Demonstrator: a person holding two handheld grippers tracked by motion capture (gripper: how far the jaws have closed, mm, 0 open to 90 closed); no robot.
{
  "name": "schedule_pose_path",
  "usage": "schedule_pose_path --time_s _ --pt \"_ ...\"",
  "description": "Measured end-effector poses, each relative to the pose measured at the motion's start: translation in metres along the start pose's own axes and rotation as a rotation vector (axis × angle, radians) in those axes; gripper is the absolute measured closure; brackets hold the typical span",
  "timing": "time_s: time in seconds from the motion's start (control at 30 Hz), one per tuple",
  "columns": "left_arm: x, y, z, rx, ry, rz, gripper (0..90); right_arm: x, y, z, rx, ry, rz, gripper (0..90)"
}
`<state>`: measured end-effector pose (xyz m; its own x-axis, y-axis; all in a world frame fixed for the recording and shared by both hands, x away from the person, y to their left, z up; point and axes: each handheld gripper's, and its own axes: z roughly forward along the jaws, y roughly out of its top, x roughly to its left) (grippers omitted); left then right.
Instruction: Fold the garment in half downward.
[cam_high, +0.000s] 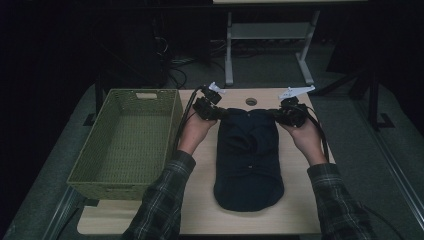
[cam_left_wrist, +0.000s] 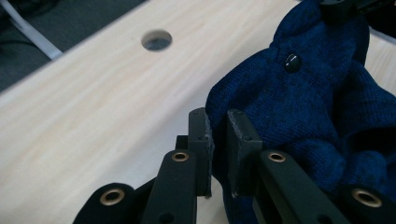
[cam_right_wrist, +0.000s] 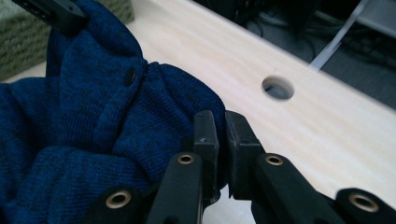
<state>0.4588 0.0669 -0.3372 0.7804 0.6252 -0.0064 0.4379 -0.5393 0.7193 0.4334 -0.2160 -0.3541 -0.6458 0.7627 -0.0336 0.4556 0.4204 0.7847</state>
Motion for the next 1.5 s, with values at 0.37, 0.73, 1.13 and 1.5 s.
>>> schedule_pose_path --time_s 0.37,0.73,1.13,1.5 --pt "-0.004 0.020 -0.025 -0.066 0.046 0.034 81.2 0.002 0.026 -0.018 -0.061 -0.049 -0.023 84.0" --pt "-0.025 0.000 -0.035 -0.097 0.006 0.040 80.1 0.017 0.007 -0.029 -0.097 -0.024 -0.017 82.7" --pt "-0.040 -0.031 -0.037 -0.095 -0.031 0.046 79.3 0.034 -0.021 -0.034 -0.096 0.016 -0.027 82.0" --pt "-0.050 -0.050 -0.038 -0.086 -0.048 0.052 78.6 0.047 -0.036 -0.038 -0.092 0.045 -0.017 80.7"
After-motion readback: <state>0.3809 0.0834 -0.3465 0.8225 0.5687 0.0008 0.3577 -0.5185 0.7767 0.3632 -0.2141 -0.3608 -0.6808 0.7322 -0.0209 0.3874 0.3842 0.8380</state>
